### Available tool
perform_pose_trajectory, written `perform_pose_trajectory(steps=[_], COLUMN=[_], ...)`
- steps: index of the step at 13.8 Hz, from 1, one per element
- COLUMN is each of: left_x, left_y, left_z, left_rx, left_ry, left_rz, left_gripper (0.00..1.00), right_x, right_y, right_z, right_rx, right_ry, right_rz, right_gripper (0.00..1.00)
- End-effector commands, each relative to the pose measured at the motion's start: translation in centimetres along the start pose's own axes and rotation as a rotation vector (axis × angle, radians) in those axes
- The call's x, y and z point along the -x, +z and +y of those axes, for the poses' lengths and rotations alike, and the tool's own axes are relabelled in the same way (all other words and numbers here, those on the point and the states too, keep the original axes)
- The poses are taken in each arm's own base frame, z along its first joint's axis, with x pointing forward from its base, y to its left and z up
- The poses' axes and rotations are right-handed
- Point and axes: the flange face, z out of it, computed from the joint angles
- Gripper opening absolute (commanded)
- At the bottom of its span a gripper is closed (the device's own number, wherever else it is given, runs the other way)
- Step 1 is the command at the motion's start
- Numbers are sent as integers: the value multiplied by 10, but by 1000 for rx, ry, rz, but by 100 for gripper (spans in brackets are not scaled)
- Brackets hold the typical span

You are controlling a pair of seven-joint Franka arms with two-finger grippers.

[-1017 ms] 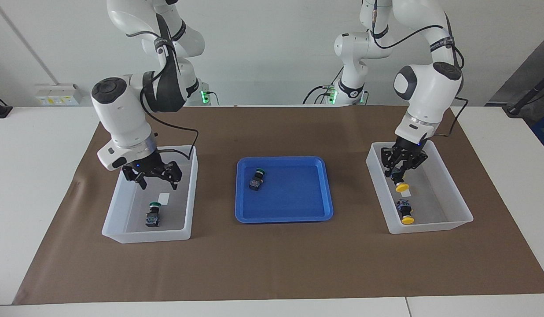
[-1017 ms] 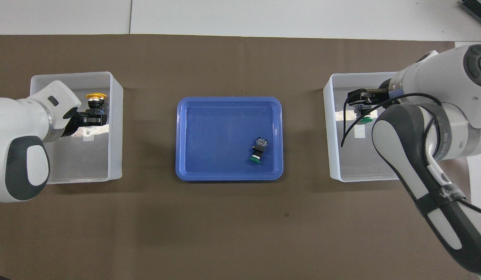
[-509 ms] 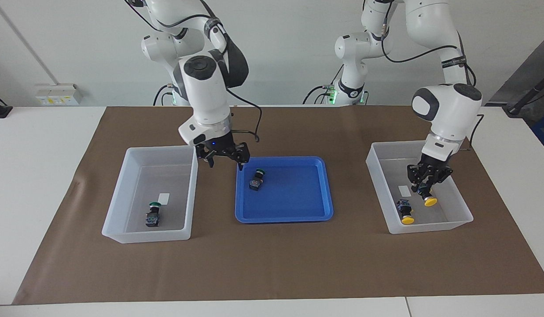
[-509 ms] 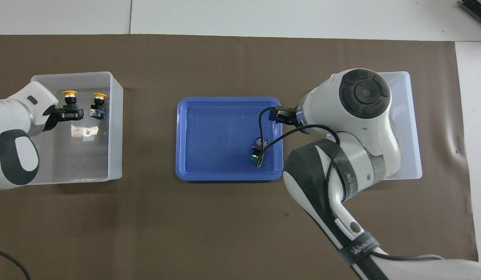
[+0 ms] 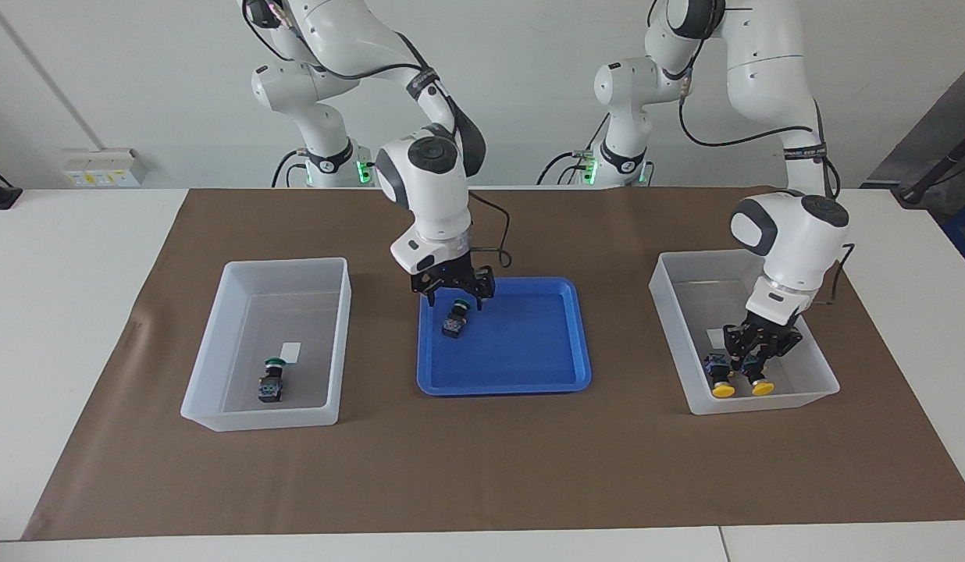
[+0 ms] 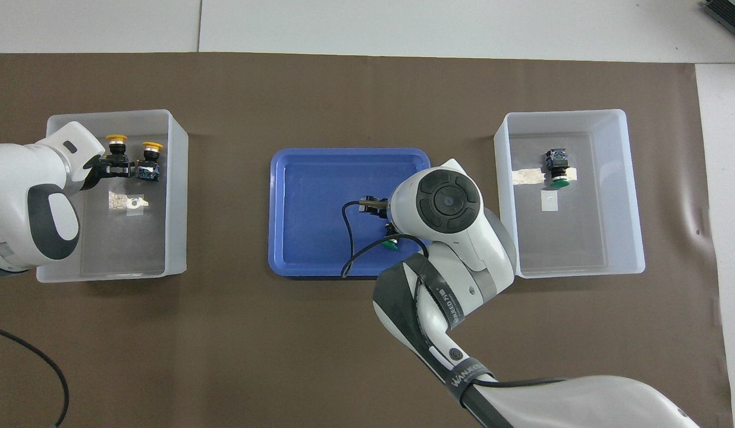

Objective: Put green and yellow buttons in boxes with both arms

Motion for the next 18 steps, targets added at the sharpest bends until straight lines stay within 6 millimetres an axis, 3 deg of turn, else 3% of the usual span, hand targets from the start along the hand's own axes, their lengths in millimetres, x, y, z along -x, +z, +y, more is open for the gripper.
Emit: perform_pose_trajectory(steps=[1,3,4,5,6,8,10,11,13,14,16,18], left_x=[-7,-16,-20,-24,-25,-22,-15,-9,-2,0,-11,-30], left_y=[-2,-16,-38,-62,-90,-135,-180,-204,-232,-239,-264,-296], left_z=[3,3,3,3,7,17,34,38,57,73,91,93], left_rx=[0,-4,-8,-11,-3,20,38,47,65,68,22,0], left_ry=[20,22,25,27,31,39,62,68,85,99,108,109], left_rz=[23,47,68,87,76,34,8,-12,-61,-87,-112,-146], left_gripper=[100,100,100,100,100,100,100,100,100,100,100,100], right_x=[6,14,15,15,13,14,10,1,-15,-24,-44,-72], right_y=[35,62,63,63,63,63,55,34,-20,-45,-78,-91], right_z=[-8,-12,-11,-11,-10,-11,-11,-5,17,33,75,137], right_rx=[-1,33,49,50,50,54,57,68,81,80,101,128], right_ry=[12,-2,-17,-19,-16,-17,-9,-2,15,3,-58,-189], right_rz=[14,19,22,23,25,23,24,22,30,33,19,-9], right_gripper=[100,100,100,86,66,0,0,0,0,0,0,0])
